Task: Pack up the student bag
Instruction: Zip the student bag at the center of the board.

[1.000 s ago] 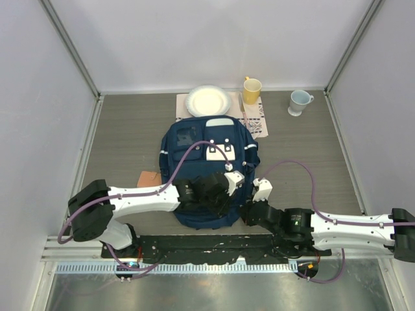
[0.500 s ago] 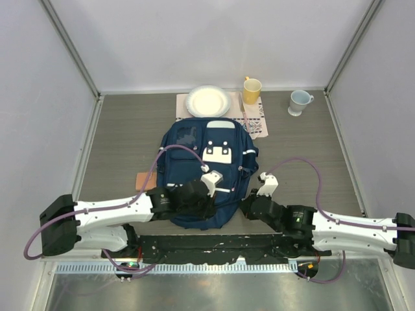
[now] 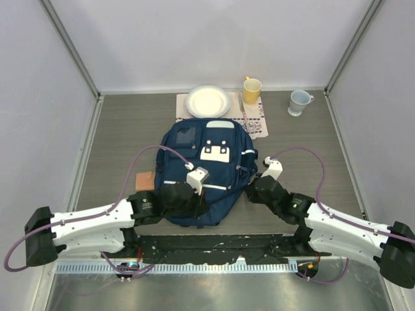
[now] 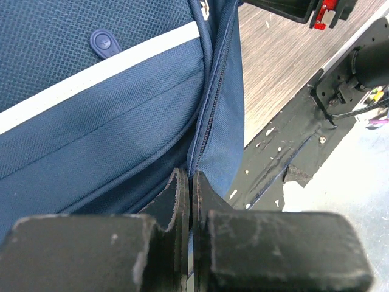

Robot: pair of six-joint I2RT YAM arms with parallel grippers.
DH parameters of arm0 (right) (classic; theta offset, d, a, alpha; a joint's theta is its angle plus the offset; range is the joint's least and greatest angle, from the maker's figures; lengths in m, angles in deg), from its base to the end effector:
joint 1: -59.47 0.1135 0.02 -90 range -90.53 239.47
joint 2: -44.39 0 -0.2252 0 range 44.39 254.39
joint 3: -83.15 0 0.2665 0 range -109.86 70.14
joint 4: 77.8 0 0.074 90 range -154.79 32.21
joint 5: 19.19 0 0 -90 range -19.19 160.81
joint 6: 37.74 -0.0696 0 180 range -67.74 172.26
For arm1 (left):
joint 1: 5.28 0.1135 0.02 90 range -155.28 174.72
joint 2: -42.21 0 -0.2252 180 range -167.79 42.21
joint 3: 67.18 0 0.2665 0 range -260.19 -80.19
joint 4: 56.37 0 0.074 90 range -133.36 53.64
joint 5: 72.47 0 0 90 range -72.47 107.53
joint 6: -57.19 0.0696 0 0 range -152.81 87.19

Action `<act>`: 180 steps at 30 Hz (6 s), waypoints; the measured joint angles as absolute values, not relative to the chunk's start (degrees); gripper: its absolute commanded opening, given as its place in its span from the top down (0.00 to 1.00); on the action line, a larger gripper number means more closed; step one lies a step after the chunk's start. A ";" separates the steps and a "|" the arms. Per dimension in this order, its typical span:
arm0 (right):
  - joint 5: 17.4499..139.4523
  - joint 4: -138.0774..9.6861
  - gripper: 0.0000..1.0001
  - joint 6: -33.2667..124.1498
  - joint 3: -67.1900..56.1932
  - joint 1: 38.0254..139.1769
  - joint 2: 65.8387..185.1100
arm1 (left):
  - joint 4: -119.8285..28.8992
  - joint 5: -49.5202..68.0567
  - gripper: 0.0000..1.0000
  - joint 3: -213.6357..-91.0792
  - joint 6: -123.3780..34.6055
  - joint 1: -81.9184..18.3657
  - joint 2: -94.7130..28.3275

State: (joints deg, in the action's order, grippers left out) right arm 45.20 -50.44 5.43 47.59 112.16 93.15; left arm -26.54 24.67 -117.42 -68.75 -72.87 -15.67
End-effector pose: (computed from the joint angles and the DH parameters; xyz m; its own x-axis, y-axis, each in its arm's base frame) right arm 0.1663 0.1686 0.1331 -0.6476 0.2353 -0.7248 -0.0671 0.9298 0.3618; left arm 0.1140 -0.2537 0.1818 -0.7041 0.1798 -0.6870 0.5761 0.7102 -0.4046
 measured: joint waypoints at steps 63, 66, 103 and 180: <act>55.61 -38.38 0.39 0.86 52.01 91.86 68.03 | -26.80 25.76 0.94 -117.71 -74.54 -59.56 -17.25; 51.04 -36.17 0.37 2.37 50.48 90.33 68.14 | -23.00 27.92 0.82 -115.50 -75.18 -58.51 -15.39; 58.89 -53.28 0.33 0.82 44.27 89.84 84.12 | -25.91 22.02 0.14 -116.81 -80.97 -58.03 -14.71; 53.29 -51.67 0.99 -11.31 56.40 89.67 71.68 | -31.90 40.82 0.00 -127.10 -104.16 -70.99 -28.68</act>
